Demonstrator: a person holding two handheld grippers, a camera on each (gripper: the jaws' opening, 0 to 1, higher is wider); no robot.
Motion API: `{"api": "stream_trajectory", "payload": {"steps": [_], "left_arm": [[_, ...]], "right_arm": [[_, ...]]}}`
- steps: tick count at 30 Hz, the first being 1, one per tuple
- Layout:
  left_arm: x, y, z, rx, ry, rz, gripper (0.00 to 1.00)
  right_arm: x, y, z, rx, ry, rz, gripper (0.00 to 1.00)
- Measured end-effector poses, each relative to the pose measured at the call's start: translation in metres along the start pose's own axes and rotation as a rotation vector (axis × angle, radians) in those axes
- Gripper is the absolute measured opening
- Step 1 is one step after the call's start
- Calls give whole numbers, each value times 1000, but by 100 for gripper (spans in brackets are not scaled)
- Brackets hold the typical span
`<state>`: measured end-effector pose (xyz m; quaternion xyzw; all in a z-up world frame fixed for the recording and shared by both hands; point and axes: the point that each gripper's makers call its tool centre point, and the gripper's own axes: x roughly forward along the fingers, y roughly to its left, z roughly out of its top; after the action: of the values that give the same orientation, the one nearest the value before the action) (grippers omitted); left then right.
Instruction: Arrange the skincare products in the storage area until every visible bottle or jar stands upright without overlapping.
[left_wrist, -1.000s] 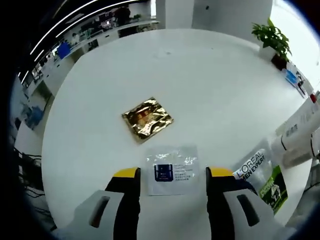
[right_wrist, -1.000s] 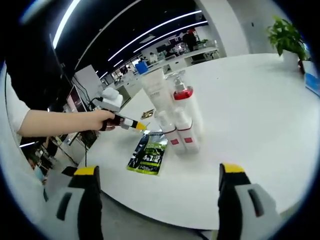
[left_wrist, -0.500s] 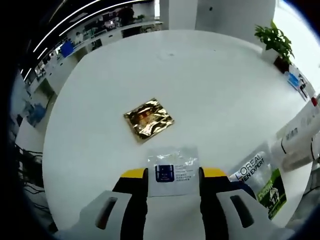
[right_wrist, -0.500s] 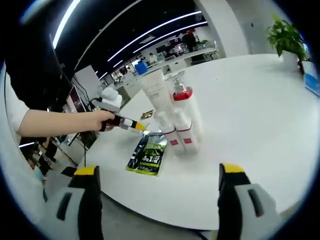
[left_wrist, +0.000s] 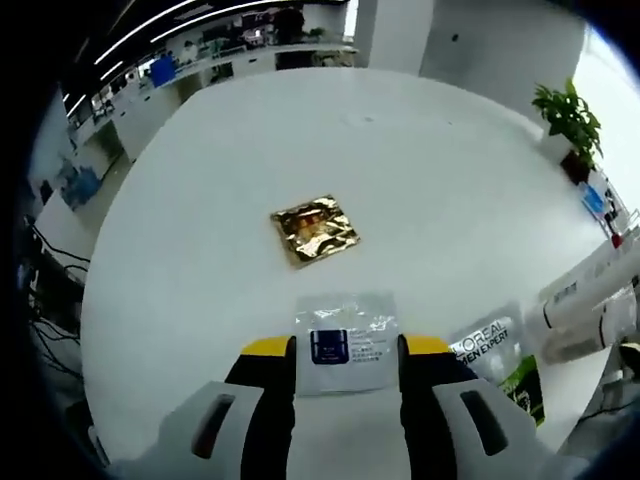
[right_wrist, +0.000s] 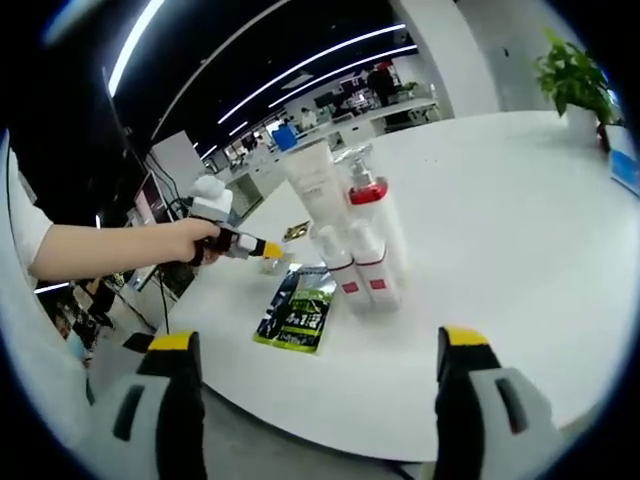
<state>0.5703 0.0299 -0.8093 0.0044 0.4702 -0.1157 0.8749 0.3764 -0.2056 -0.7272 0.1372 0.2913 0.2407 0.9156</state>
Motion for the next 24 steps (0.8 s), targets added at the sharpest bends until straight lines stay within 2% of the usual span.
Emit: {"api": "stream_trajectory", "payload": {"steps": [8, 24], "left_arm": [[-9, -3, -13, -16, 9, 7, 38], [-22, -1, -23, -52, 1, 12, 38]], "right_arm": [[0, 1, 3, -4, -11, 4, 98], [0, 4, 6, -15, -27, 14, 98]]}}
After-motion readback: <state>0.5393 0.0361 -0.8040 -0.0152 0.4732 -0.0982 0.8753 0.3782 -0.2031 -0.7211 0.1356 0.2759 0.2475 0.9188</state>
